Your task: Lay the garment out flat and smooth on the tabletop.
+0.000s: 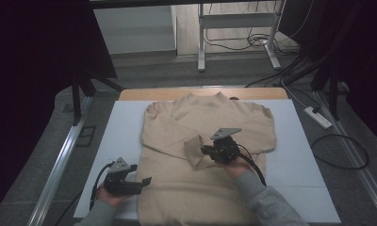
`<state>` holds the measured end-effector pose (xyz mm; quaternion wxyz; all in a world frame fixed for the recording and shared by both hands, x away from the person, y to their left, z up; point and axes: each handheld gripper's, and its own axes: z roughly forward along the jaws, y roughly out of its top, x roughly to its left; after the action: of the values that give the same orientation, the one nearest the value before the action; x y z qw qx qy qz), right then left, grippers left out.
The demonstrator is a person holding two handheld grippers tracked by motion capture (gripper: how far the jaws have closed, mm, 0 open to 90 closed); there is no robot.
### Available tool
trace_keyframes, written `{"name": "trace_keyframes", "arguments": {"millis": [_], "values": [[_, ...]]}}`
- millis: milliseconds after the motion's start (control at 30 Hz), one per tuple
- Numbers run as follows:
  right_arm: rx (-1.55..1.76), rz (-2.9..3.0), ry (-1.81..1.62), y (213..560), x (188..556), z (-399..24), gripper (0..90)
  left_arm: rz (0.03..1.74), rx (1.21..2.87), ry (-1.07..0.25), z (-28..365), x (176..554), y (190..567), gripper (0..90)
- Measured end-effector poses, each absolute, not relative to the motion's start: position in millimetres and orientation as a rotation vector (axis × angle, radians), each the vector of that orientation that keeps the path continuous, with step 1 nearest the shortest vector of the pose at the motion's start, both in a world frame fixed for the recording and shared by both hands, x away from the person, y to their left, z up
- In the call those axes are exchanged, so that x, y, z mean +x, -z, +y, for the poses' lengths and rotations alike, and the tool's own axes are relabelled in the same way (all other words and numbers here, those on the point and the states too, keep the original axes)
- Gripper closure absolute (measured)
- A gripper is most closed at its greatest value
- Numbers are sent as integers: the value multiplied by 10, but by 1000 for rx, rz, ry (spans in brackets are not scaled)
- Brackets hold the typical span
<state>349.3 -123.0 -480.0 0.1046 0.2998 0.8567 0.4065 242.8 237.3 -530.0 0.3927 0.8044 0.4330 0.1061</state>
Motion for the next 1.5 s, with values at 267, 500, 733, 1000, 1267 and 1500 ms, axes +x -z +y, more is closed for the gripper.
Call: {"name": "trace_keyframes", "arguments": {"millis": [267,500,733,1000,1267,1500], "values": [[993,2454,-1193,4761,3516,-1622,848,1095,2043,-269,2366,2428,5298,182],[1088,2394,-1186,4748,3474,-1981,848,1095,2041,-266,2360,2433,5300,181],[1200,2333,-1173,4776,3369,-2349,848,1091,2048,-271,2350,2440,5299,181],[1264,2294,-1109,4818,3269,-2594,848,1094,2050,-268,2337,2448,5306,181],[1354,2253,-1048,4882,3149,-2868,848,1095,2049,-275,2340,2448,5303,181],[1402,2206,-971,4874,3021,-3041,848,1094,2049,-275,2343,2444,5302,181]]}}
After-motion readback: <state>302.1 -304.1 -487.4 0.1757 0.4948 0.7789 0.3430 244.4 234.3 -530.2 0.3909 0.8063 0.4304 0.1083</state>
